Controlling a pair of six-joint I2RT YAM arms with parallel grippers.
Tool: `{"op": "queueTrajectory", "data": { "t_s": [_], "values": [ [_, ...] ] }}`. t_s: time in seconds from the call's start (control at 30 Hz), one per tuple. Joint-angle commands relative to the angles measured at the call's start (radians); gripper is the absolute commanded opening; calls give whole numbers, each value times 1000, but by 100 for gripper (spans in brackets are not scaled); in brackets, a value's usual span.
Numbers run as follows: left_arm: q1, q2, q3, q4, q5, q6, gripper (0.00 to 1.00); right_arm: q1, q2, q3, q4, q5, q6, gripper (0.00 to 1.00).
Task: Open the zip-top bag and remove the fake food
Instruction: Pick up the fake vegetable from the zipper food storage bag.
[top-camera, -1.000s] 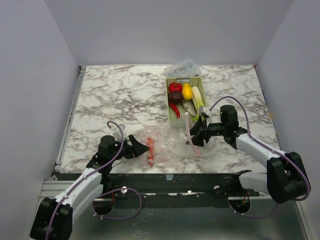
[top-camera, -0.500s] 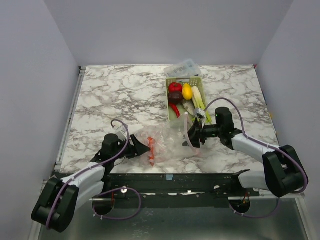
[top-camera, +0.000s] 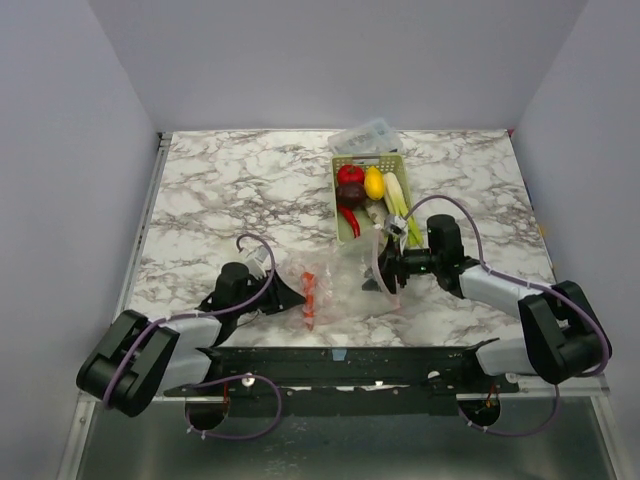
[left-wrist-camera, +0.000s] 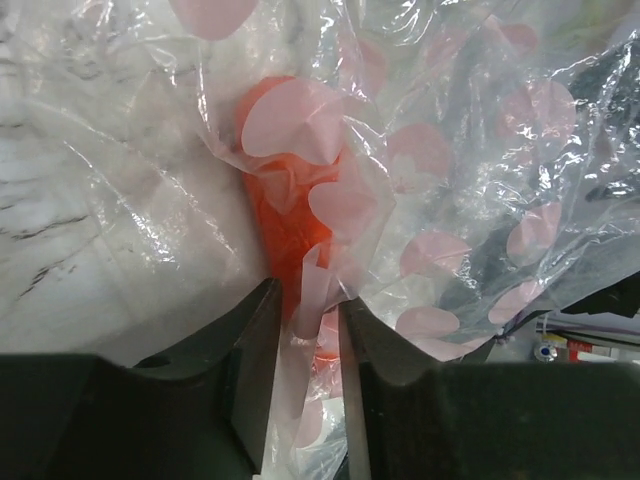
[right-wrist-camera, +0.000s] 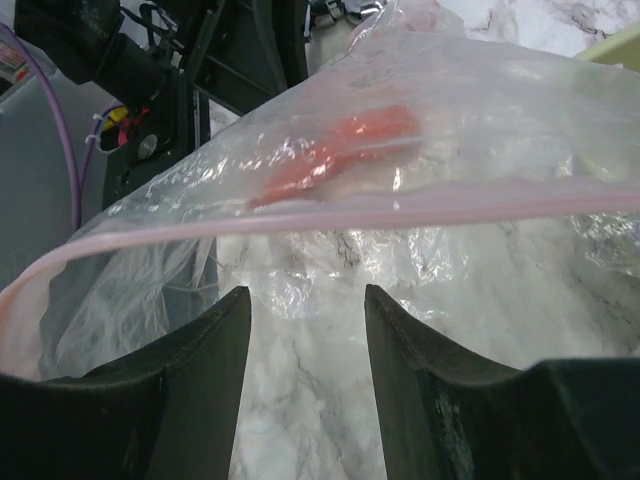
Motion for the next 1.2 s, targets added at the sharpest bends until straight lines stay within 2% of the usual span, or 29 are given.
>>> {"op": "queueTrajectory", "data": {
  "t_s": [0.0, 0.1, 0.3, 0.5, 0.8, 1.17],
  "values": [
    [-52, 66, 40, 123, 28, -18, 24, 10, 45, -12, 66, 24, 83, 52],
    [-89, 126, 58, 181, 26, -39, 18, 15, 77, 2, 73, 34, 126, 52],
    [-159, 271, 76, 340, 27, -106, 15, 26, 146, 18, 94, 46, 185, 52],
    [-210, 374, 71, 497, 6, -171, 14, 51, 170, 11, 134, 131, 235, 53],
    [-260, 388, 107, 462, -29, -180, 13, 131, 257, 58, 121, 266, 289, 53],
    [-311, 440, 158, 449, -38, -187, 14, 194, 286, 82, 104, 324, 332, 53]
  ]
}}
